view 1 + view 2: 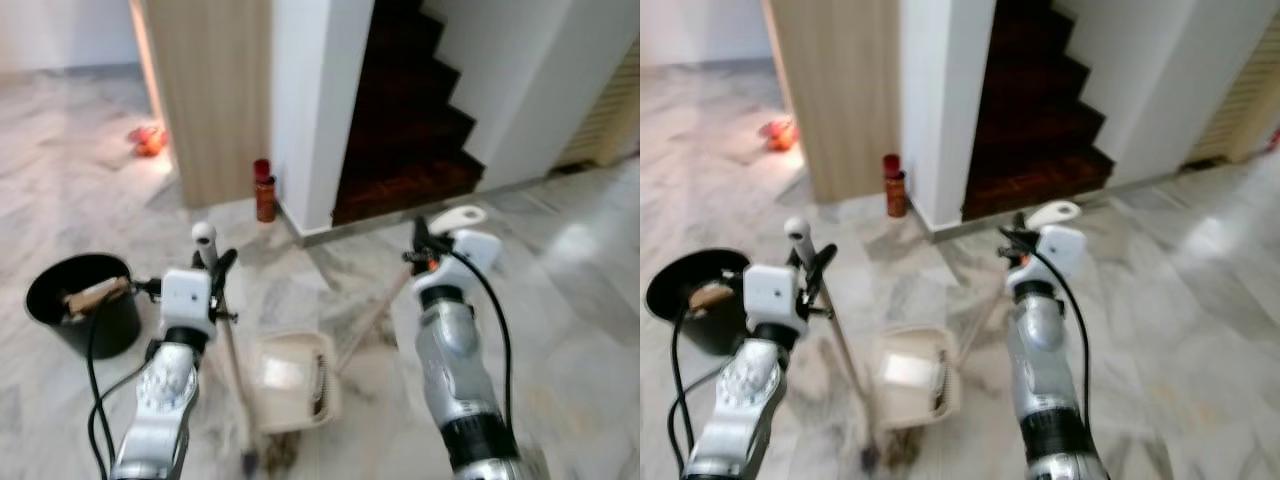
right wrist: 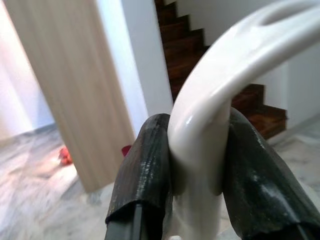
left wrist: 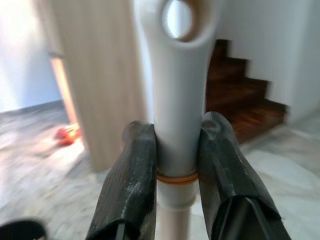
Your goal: Sweep floor
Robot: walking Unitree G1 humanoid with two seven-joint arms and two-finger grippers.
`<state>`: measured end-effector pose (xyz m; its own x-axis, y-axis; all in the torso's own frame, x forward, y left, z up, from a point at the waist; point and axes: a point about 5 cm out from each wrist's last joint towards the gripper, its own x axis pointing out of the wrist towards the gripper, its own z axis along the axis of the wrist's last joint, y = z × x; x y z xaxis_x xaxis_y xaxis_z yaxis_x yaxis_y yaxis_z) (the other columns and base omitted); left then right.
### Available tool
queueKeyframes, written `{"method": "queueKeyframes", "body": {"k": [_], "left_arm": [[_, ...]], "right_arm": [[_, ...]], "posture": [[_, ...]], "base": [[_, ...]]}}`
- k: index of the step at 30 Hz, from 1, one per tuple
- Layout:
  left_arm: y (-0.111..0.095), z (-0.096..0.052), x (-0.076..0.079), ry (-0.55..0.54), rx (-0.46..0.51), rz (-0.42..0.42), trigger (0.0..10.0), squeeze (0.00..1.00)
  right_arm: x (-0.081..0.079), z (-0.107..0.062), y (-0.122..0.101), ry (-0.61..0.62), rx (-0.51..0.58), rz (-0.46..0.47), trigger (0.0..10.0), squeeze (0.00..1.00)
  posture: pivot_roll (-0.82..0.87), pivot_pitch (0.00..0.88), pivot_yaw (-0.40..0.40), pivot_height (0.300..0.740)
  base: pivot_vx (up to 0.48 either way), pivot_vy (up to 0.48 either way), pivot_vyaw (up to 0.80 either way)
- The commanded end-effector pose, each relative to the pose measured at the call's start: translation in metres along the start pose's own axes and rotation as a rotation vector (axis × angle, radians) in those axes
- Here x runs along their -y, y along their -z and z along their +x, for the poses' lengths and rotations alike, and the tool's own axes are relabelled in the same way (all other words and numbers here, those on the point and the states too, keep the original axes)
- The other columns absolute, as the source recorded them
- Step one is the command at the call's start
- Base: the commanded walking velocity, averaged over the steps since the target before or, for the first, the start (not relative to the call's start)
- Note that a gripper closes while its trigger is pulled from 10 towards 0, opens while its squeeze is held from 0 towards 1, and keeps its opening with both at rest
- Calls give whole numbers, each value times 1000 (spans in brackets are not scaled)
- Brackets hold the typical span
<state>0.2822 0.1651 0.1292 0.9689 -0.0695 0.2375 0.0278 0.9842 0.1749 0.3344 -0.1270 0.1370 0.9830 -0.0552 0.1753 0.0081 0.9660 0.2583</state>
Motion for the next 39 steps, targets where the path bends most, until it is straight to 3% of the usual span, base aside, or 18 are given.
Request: {"method": "queueKeyframes", "body": {"k": [1, 39], "left_arm": [[-11, 4, 7, 17, 51, -3, 10000, 0], [-14, 2, 5, 11, 48, -3, 10000, 0]], "right_arm": [[11, 2, -9, 46, 36, 25, 10000, 0], [0, -2, -2, 0, 6, 41, 10000, 0]], "posture": [[43, 0, -72, 740], [72, 49, -69, 740]], "base": [[0, 480, 0], [0, 480, 0]]}}
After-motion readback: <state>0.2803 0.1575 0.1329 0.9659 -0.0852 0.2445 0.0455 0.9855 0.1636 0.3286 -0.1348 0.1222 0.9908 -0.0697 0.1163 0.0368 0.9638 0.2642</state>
